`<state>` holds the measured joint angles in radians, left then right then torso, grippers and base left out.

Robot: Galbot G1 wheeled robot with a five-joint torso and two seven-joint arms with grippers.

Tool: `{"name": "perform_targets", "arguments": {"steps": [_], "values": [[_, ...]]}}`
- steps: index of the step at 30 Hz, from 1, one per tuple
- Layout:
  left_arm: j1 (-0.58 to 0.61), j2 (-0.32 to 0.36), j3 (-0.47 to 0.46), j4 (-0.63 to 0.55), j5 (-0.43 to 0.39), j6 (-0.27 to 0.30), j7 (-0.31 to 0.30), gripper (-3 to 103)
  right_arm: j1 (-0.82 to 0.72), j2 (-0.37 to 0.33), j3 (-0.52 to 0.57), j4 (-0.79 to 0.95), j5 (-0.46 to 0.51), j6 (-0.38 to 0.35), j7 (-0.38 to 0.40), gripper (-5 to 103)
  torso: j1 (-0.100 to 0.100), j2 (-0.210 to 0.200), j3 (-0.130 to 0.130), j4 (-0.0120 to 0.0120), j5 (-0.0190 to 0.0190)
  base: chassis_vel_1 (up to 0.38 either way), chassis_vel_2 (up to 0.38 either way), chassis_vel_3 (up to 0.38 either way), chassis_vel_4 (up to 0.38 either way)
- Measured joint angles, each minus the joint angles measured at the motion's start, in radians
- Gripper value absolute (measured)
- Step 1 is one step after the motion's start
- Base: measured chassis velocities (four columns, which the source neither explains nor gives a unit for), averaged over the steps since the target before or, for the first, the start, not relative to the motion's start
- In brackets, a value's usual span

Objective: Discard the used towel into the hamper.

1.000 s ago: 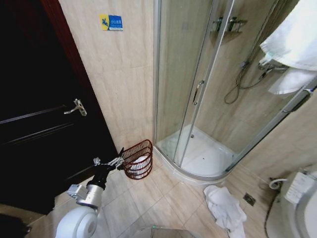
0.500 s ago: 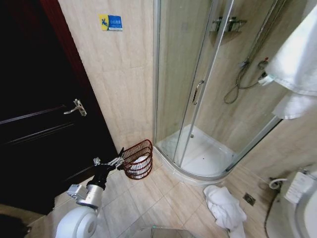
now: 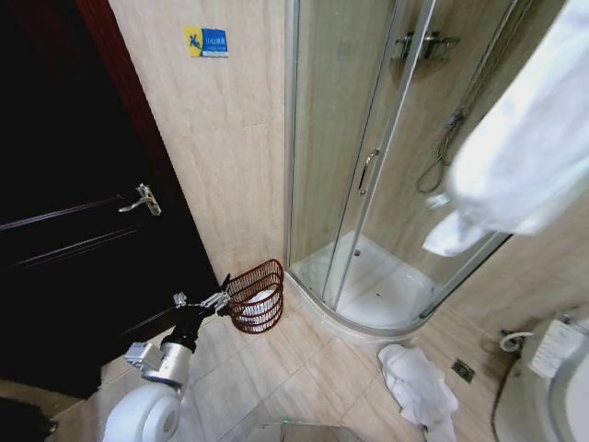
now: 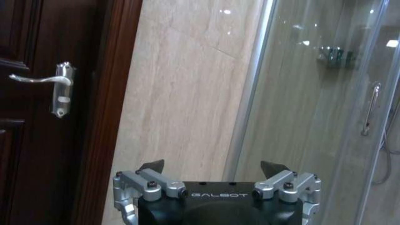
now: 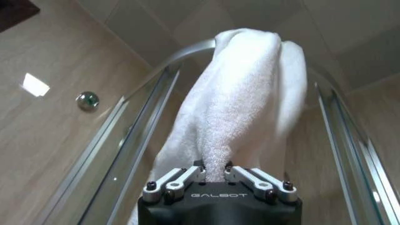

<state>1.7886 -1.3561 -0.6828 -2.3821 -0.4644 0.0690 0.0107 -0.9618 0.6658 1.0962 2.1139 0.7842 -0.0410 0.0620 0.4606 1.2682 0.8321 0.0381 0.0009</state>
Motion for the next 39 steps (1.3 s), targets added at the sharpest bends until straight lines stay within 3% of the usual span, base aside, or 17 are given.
{"name": "perform_targets", "arguments": {"steps": [1, 4, 5, 11, 19, 33, 39], "values": [[0.0, 0.0, 0.0, 0.0, 0.0, 0.0, 0.0, 100, -0.07, 0.053, 0.015, 0.026, -0.032, 0.047, -0.012, 9, 0.0, 0.0, 0.0, 0.0002, -0.0016, 0.0, 0.0, 0.0, 0.0], [0.0, 0.0, 0.0, 0.0, 0.0, 0.0, 0.0, 100, -0.142, 0.128, 0.022, 0.048, -0.071, 0.096, -0.022, 9, 0.0, 0.0, 0.0, 0.0002, -0.0022, 0.0, 0.0, 0.0, 0.0], [0.0, 0.0, 0.0, 0.0, 0.0, 0.0, 0.0, 100, -0.174, 0.166, 0.022, 0.057, -0.087, 0.113, -0.027, 9, 0.0, 0.0, 0.0, 0.0001, -0.0003, 0.0, 0.0, 0.0, 0.0], [0.0, 0.0, 0.0, 0.0, 0.0, 0.0, 0.0, 100, -0.308, 0.352, 0.003, 0.09, -0.186, 0.181, -0.062, 9, 0.0, 0.0, 0.0, 0.0, -0.0003, 0.0, 0.0, 0.0, 0.0], [0.0, 0.0, 0.0, 0.0, 0.0, 0.0, 0.0, 100, -0.389, 0.498, -0.07, 0.116, -0.312, 0.246, -0.088, 9, 0.0, 0.0, 0.0, 0.0002, -0.0009, 0.0, 0.0, 0.0, 0.0], [0.0, 0.0, 0.0, 0.0, 0.0, 0.0, 0.0, 100, -0.459, 0.654, -0.192, 0.12, -0.493, 0.331, -0.095, 9, 0.0, 0.0, 0.0, 0.0002, -0.0011, 0.0, 0.0, 0.0, 0.0], [0.0, 0.0, 0.0, 0.0, 0.0, 0.0, 0.0, 100, -0.47, 0.685, -0.216, 0.113, -0.529, 0.345, -0.097, 9, 0.0, 0.0, 0.0, 0.0002, -0.001, 0.0, 0.0, 0.0, 0.0]]}}
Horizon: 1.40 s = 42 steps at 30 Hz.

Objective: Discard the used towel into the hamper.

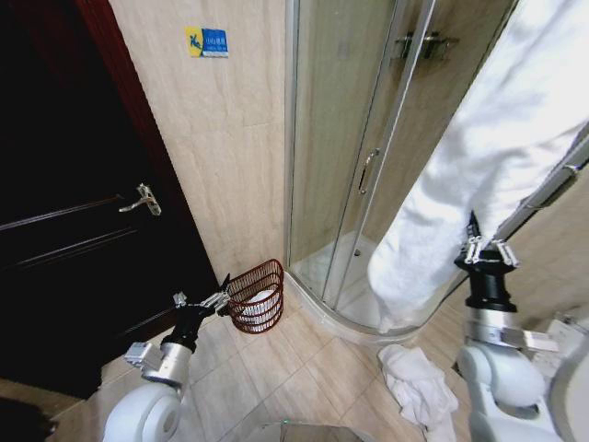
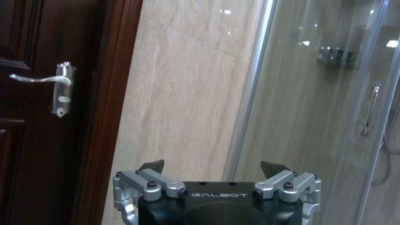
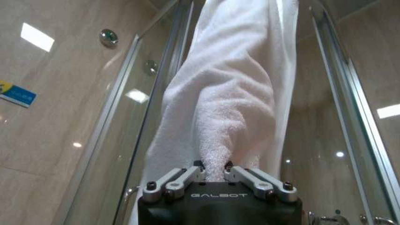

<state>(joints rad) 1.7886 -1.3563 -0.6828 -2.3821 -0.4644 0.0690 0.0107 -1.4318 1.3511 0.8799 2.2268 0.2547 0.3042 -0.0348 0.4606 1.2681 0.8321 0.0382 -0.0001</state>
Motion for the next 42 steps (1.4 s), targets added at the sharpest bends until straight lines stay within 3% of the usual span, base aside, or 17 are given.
{"name": "perform_targets", "arguments": {"steps": [10, 14, 23, 24, 28, 42], "values": [[0.0, 0.0, 0.0, 0.0, 0.0, 0.0, 0.0, 100, -0.007, 0.009, -0.015, 0.067, -0.062, 0.006, 0.022, 9, 0.0, 0.0, 0.0, 0.0, 0.0, 0.0, 0.0, 0.0, 0.0], [0.0, 0.0, 0.0, 0.0, 0.0, 0.0, 0.0, 100, 0.001, -0.029, 0.057, 0.145, -0.145, -0.026, 0.077, 9, 0.0, 0.0, 0.0, 0.0, 0.0001, 0.0, 0.0, 0.0, 0.0], [0.0, 0.0, 0.0, 0.0, 0.0, 0.0, 0.0, 100, 0.0, -0.091, 0.153, 0.215, -0.159, -0.045, 0.103, 9, 0.0, 0.0, 0.0, 0.0, 0.0008, 0.0, 0.0, 0.0, 0.0], [0.0, 0.0, 0.0, 0.0, 0.0, 0.0, 0.0, 100, 0.001, -0.094, 0.159, 0.218, -0.159, -0.04, 0.103, 9, 0.0, 0.0, 0.0, 0.0, -0.0008, 0.0, 0.0, 0.0, 0.0], [0.0, 0.0, 0.0, 0.0, 0.0, 0.0, 0.0, 100, -0.008, -0.086, 0.148, 0.218, -0.151, -0.036, 0.102, 9, 0.0, 0.0, 0.0, 0.0, 0.0009, 0.0, 0.0, 0.0, 0.0], [0.0, 0.0, 0.0, 0.0, 0.0, 0.0, 0.0, 100, -0.032, -0.04, 0.055, 0.22, -0.097, -0.032, 0.096, 9, 0.0, 0.0, 0.0, -0.0001, 0.0, 0.0, 0.0, 0.0, 0.0]]}}
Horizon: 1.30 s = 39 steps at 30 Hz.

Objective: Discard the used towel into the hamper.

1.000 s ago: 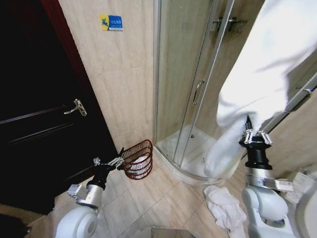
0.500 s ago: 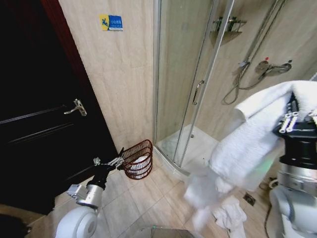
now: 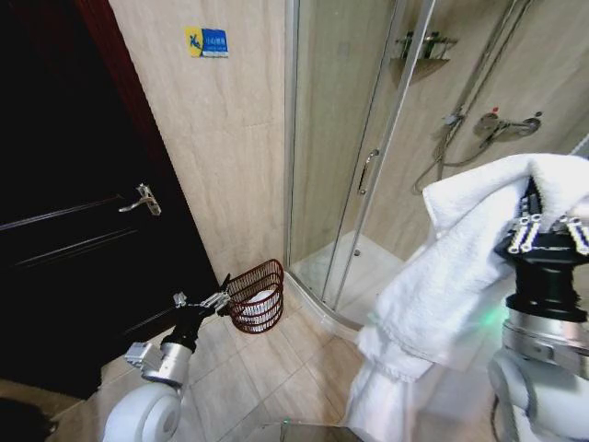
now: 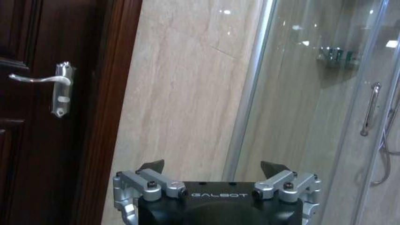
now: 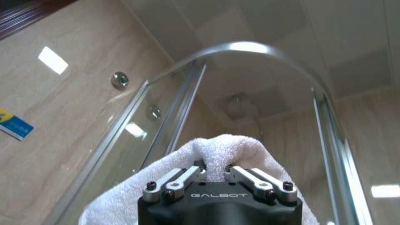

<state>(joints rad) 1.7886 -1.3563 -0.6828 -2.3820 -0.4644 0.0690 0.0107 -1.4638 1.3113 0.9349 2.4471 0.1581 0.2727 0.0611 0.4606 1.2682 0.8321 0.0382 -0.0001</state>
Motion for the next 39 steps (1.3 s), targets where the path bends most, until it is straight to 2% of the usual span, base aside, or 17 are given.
{"name": "perform_targets", "arguments": {"steps": [4, 13, 39], "values": [[0.0, 0.0, 0.0, 0.0, 0.0, 0.0, 0.0, 100, 0.008, 0.015, -0.043, -0.021, 0.044, -0.013, 0.013, 9, 0.0, 0.0, 0.0, 0.0001, 0.0001, 0.0, 0.0, 0.0, 0.0], [0.0, 0.0, 0.0, 0.0, 0.0, 0.0, 0.0, 100, 0.014, 0.033, -0.096, -0.029, 0.051, -0.026, 0.001, 9, 0.0, 0.0, 0.0, 0.0001, 0.0001, 0.0, 0.0, 0.0, 0.0], [0.0, 0.0, 0.0, 0.0, 0.0, 0.0, 0.0, 100, 0.003, -0.006, -0.083, 0.024, 0.07, 0.015, -0.057, 9, 0.0, 0.0, 0.0, 0.0, 0.0001, 0.0, 0.0, 0.0, 0.0]]}}
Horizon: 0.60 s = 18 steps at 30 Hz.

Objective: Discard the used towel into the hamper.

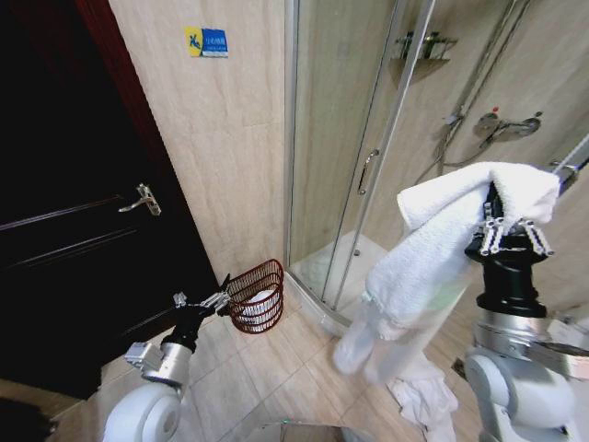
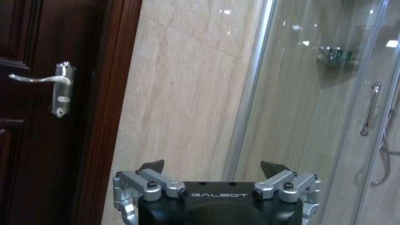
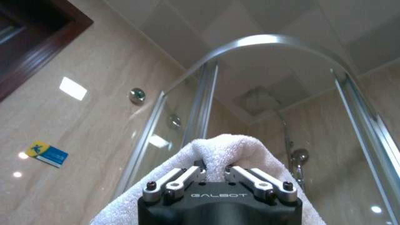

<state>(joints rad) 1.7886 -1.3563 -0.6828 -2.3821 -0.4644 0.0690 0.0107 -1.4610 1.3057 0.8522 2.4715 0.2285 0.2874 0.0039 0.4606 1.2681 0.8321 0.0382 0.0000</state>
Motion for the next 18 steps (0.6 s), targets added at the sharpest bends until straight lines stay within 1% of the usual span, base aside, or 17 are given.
{"name": "perform_targets", "arguments": {"steps": [9, 18], "values": [[0.0, 0.0, 0.0, 0.0, 0.0, 0.0, 0.0, 100, -0.013, -0.013, -0.003, 0.03, 0.008, -0.022, 0.001, 9, 0.0, 0.0, 0.0, 0.0, 0.0001, 0.0, 0.0, 0.0, 0.0], [0.0, 0.0, 0.0, 0.0, 0.0, 0.0, 0.0, 100, -0.021, -0.009, -0.007, 0.03, 0.009, -0.018, 0.001, 9, 0.0, 0.0, 0.0, 0.0, 0.0, 0.025, 0.022, 0.022, 0.023]]}}
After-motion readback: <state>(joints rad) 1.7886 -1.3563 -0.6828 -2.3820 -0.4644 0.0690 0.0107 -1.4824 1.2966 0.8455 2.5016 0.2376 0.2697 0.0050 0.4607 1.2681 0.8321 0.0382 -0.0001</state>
